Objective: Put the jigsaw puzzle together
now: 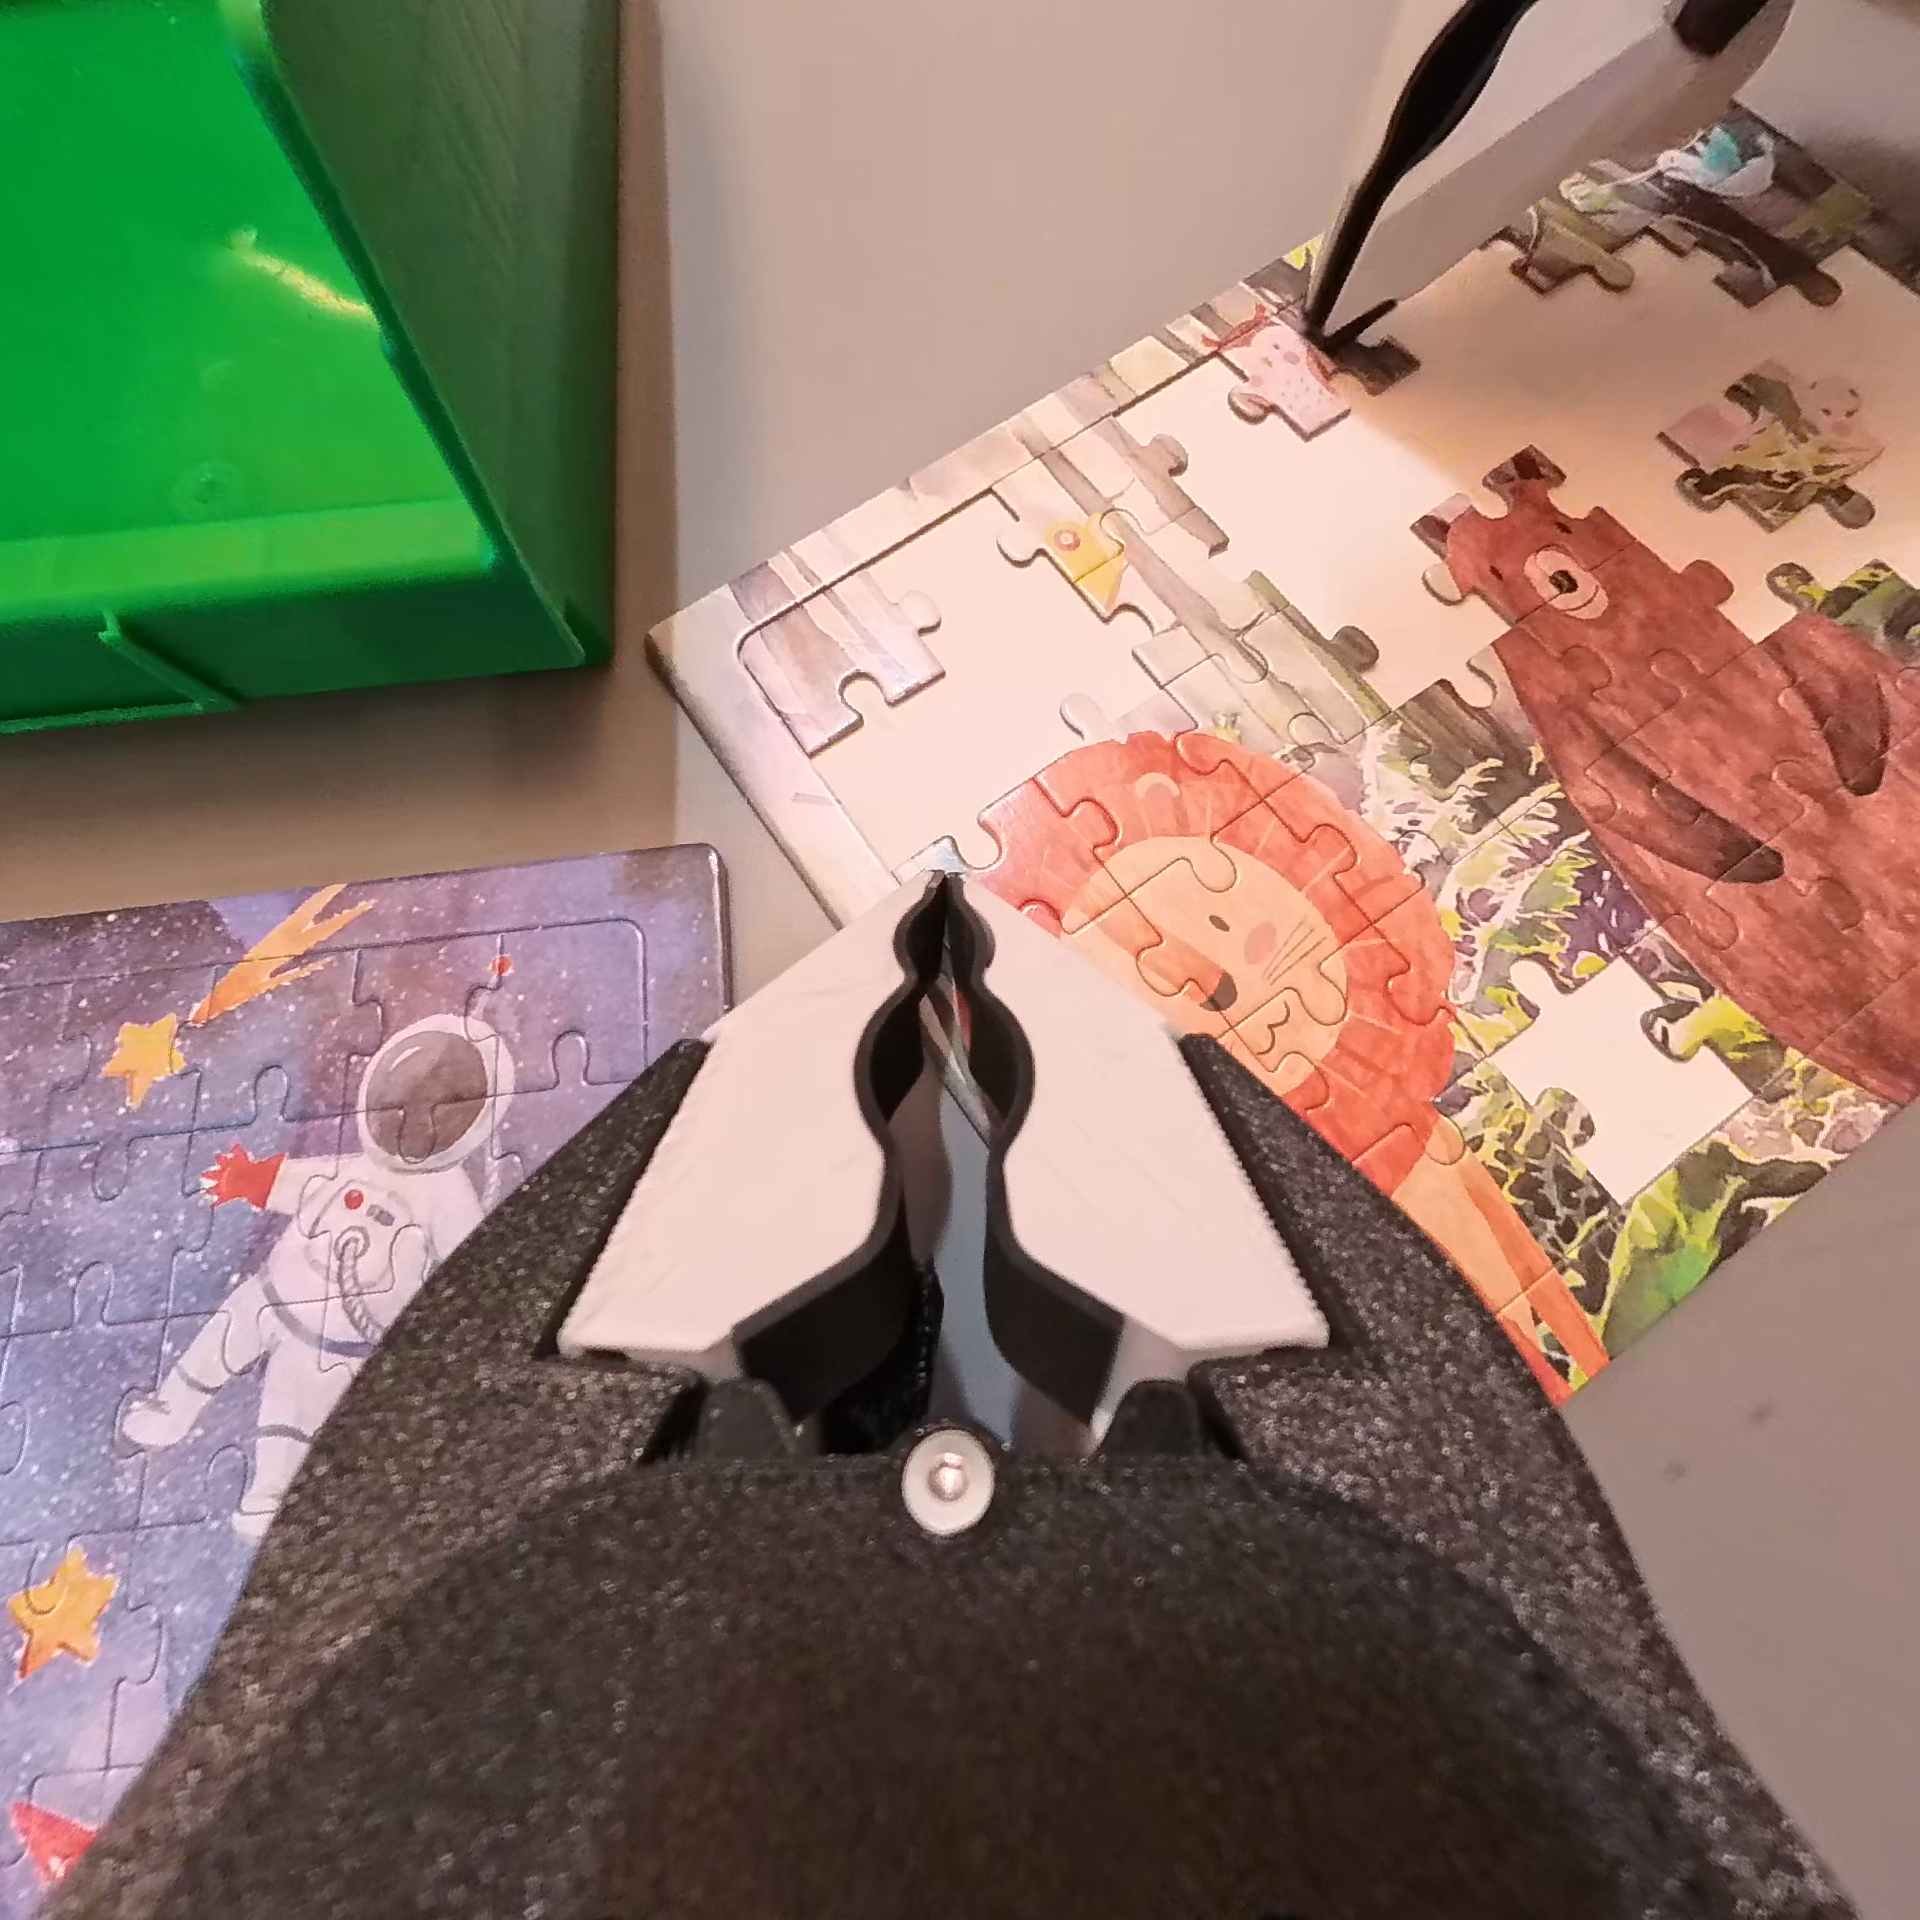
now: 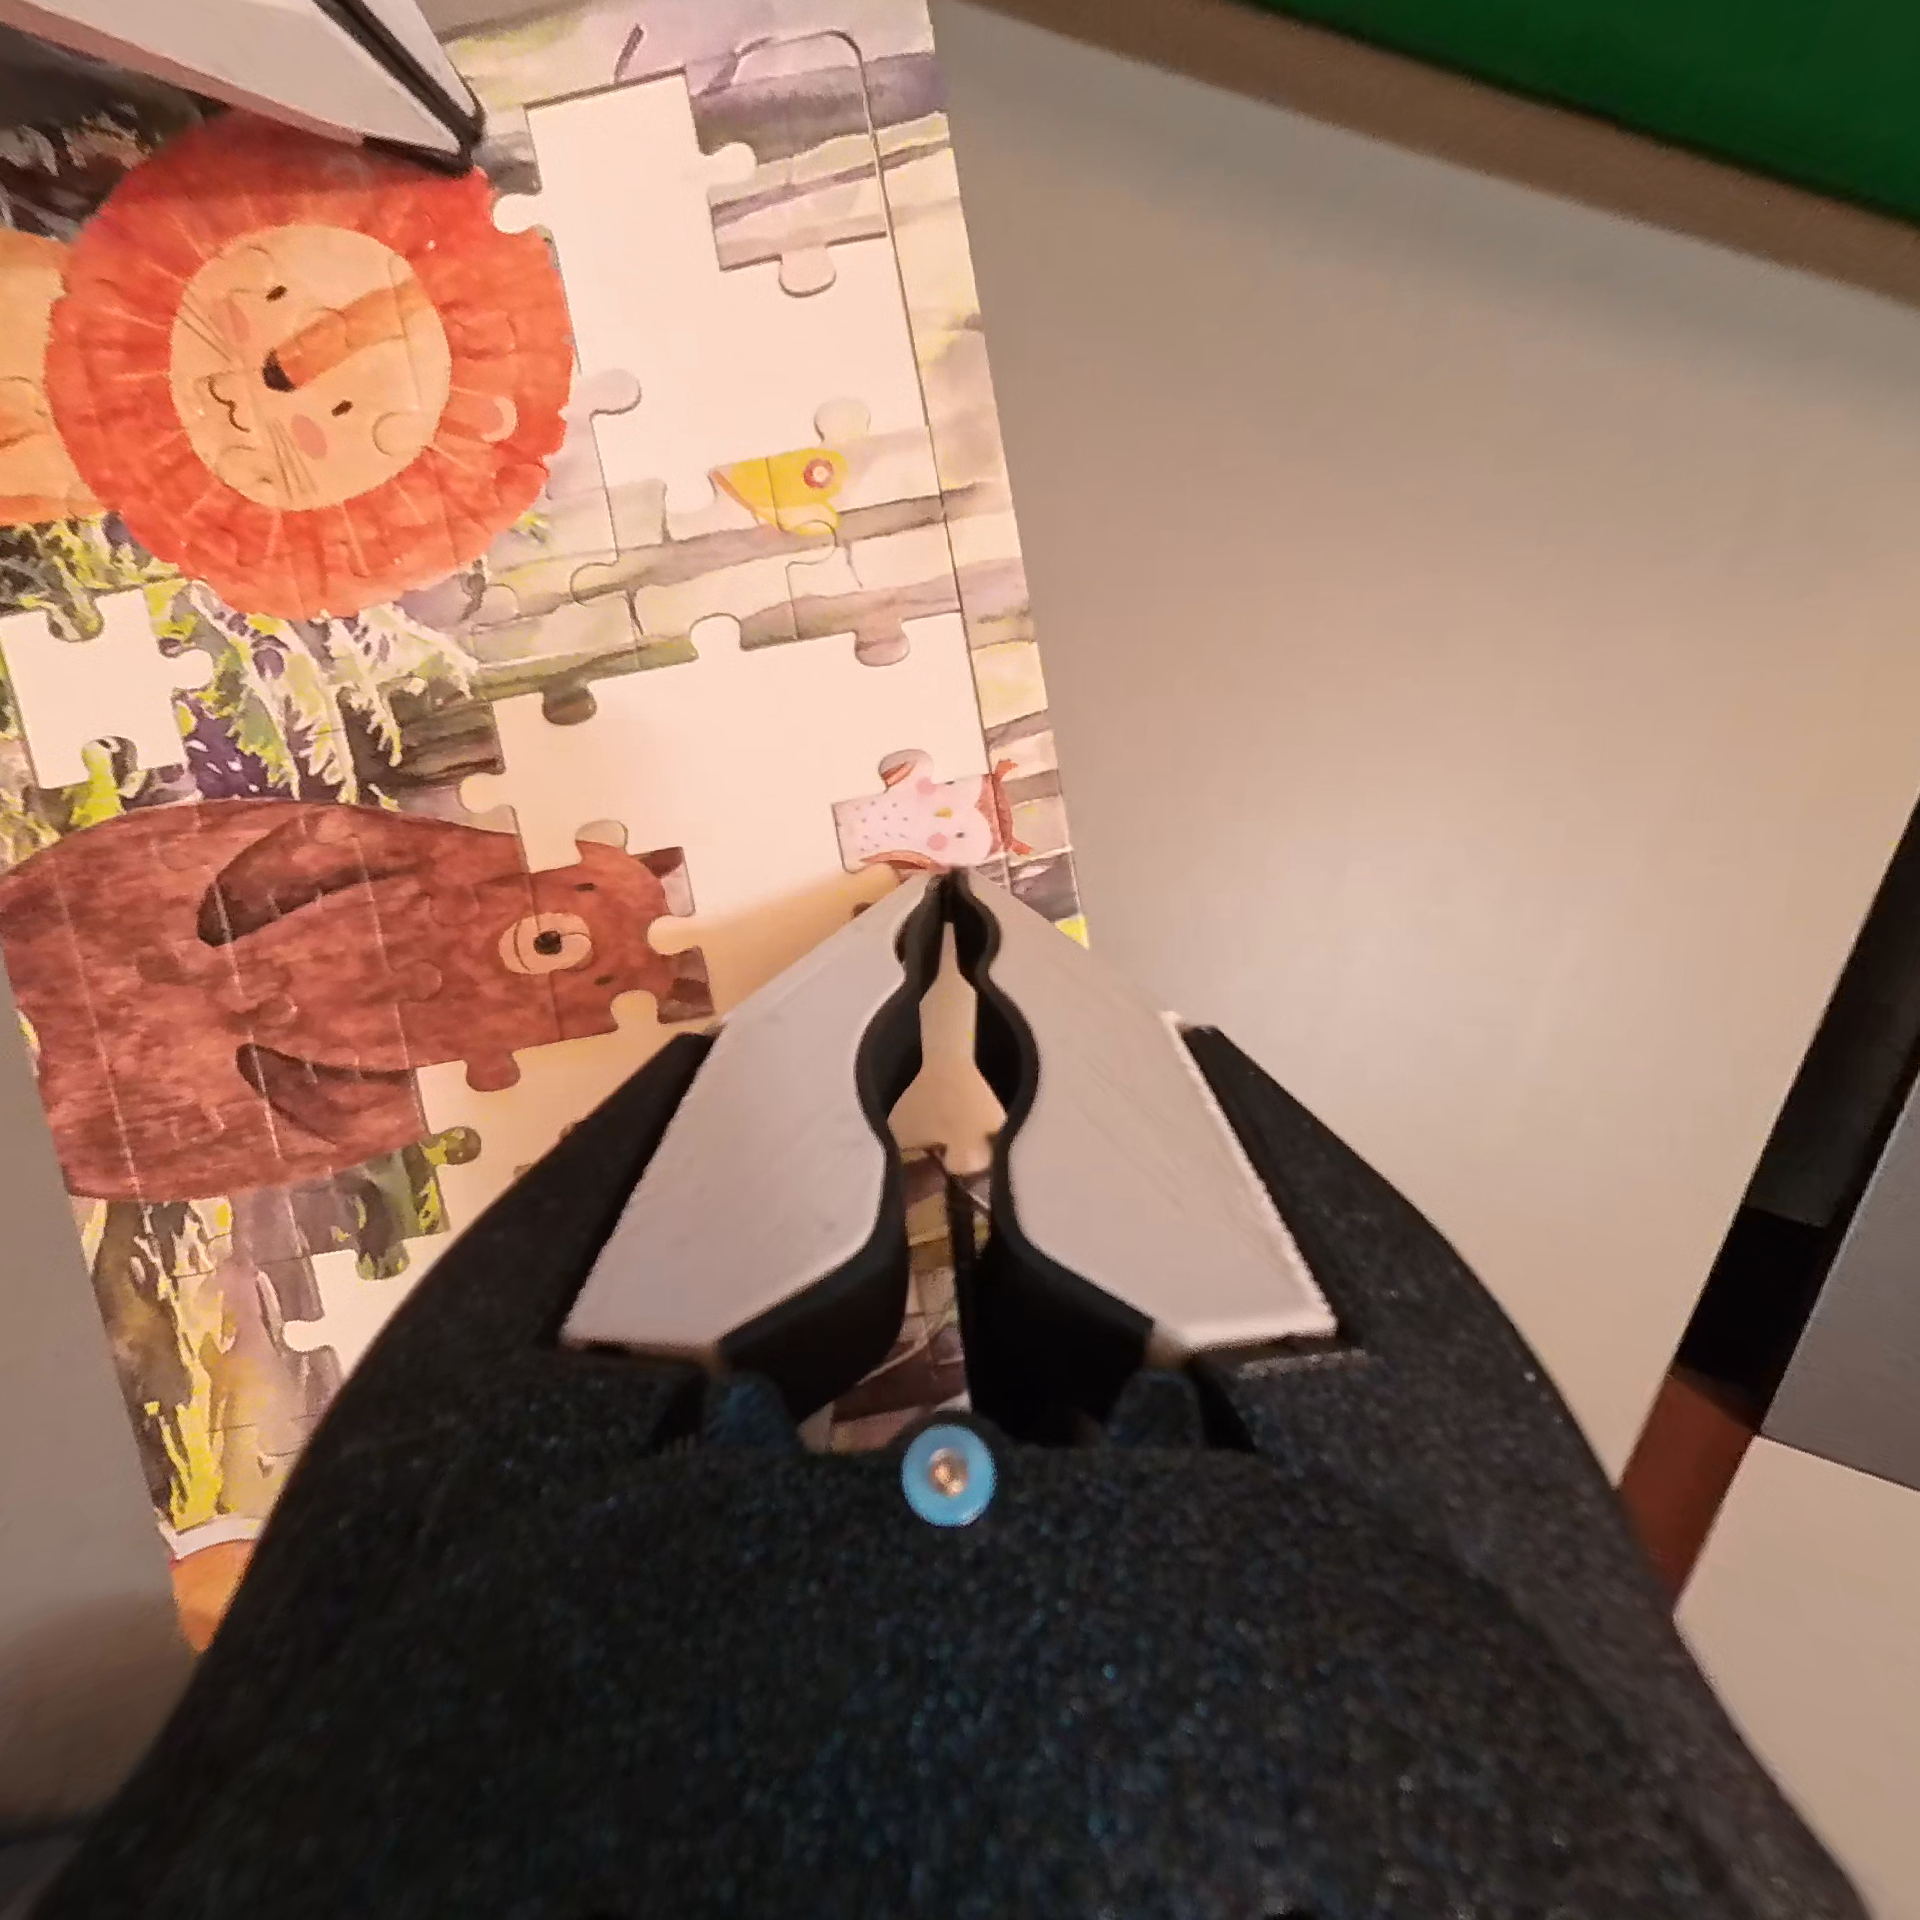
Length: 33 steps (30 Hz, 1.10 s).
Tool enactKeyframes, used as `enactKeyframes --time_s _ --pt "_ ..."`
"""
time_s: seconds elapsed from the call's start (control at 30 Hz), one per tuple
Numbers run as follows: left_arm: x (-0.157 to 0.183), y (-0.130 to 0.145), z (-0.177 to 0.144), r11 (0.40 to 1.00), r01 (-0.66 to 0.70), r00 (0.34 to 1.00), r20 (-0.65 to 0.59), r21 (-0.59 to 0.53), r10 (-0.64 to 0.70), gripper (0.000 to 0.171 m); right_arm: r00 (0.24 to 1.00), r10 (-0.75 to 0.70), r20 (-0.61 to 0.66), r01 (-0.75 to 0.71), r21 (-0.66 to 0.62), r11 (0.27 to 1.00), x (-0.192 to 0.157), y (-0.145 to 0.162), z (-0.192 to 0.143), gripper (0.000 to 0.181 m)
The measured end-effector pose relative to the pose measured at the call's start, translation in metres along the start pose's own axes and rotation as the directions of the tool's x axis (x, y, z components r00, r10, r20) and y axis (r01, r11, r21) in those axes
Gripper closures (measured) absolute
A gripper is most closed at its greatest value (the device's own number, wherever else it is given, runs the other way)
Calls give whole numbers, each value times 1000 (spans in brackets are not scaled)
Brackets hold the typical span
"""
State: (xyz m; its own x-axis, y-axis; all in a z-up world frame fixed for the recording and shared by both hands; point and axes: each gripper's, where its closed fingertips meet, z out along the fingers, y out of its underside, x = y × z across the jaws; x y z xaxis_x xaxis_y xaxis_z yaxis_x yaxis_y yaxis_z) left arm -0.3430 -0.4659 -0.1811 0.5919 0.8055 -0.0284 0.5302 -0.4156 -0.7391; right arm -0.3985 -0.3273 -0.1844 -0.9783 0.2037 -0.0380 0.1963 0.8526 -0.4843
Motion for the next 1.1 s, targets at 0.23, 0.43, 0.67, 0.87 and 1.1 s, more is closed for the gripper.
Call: enactKeyframes --time_s 0.23,0.43,0.67,0.87,1.1 --pt "0 0 0 1000 -3 1000 2 0 3 171 998 22 -51 -16 112 994 4 -24 -38 179" --pt "0 0 0 1000 -20 1000 14 2 20 171 975 48 -219 7 243 970 -32 -55 -131 177" --pt "0 -12 -11 994 -64 996 62 93 58 162 857 289 -426 -188 264 946 -135 0 -185 168" --pt "10 -33 -25 970 -96 995 48 224 88 160 596 682 -425 -495 475 728 -243 108 -178 168" --pt "32 -40 -35 957 -166 986 67 238 155 158 238 941 -242 -458 826 328 -295 186 -167 158"
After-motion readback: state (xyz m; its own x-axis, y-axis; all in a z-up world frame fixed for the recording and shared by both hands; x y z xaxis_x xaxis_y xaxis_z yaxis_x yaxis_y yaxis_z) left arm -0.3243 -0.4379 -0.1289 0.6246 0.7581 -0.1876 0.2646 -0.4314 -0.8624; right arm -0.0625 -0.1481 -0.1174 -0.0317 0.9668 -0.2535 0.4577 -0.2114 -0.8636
